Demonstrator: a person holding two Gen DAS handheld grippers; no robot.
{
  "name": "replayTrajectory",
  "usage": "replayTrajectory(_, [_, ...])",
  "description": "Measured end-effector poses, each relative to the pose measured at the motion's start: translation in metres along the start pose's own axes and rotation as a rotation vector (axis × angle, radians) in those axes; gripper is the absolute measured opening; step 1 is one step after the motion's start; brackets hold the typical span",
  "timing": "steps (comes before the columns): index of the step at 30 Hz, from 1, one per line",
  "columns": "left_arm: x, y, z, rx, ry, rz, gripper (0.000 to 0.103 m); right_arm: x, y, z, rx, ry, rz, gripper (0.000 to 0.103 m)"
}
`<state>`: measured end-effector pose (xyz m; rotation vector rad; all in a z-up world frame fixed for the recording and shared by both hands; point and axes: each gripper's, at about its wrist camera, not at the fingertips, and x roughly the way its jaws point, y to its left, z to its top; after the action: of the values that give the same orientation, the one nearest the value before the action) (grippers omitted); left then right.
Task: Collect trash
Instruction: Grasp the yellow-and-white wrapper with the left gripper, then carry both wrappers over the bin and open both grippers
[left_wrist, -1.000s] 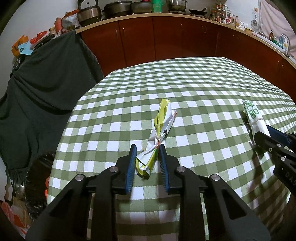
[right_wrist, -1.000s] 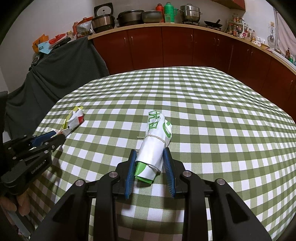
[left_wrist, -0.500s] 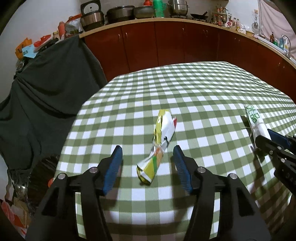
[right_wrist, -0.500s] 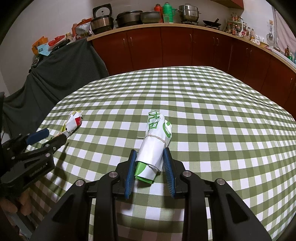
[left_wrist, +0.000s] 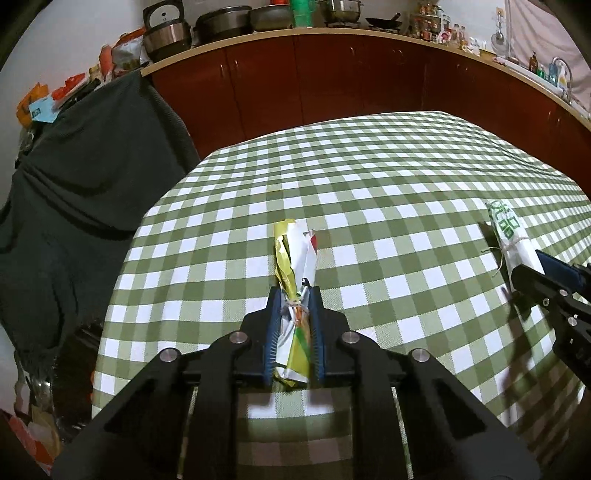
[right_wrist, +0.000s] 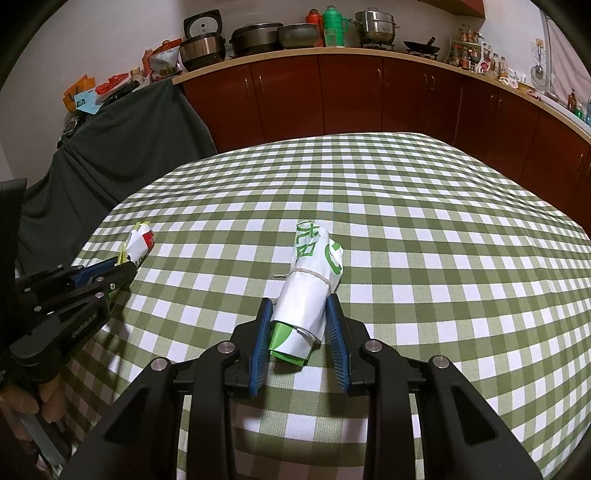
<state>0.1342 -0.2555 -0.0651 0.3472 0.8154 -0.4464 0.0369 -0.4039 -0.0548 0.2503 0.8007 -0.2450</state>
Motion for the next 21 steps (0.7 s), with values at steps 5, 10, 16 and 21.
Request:
replayTrajectory(5, [-0.005,0.002,-0.006,-0.013,-0.001,0.006,0.015,-0.003,0.000,-0.001,0.002,-0.011,-0.002,0.031])
replayTrajectory(10, [-0.020,0.011,-0.017,-0.038,-0.012,0.026,0.015,-0.007,0.009,-0.007,-0.006,-0.017,-0.003,0.031])
replayTrajectory(16, [-0.046,0.033,-0.037,-0.075,-0.027,0.071,0.015,-0.016,0.030,-0.013,-0.033,-0.022,0.011,0.031])
replayTrajectory(21, [-0.073,0.062,-0.060,-0.120,-0.047,0.128,0.015,-0.024,0.060,-0.018,-0.071,-0.027,0.043,0.031])
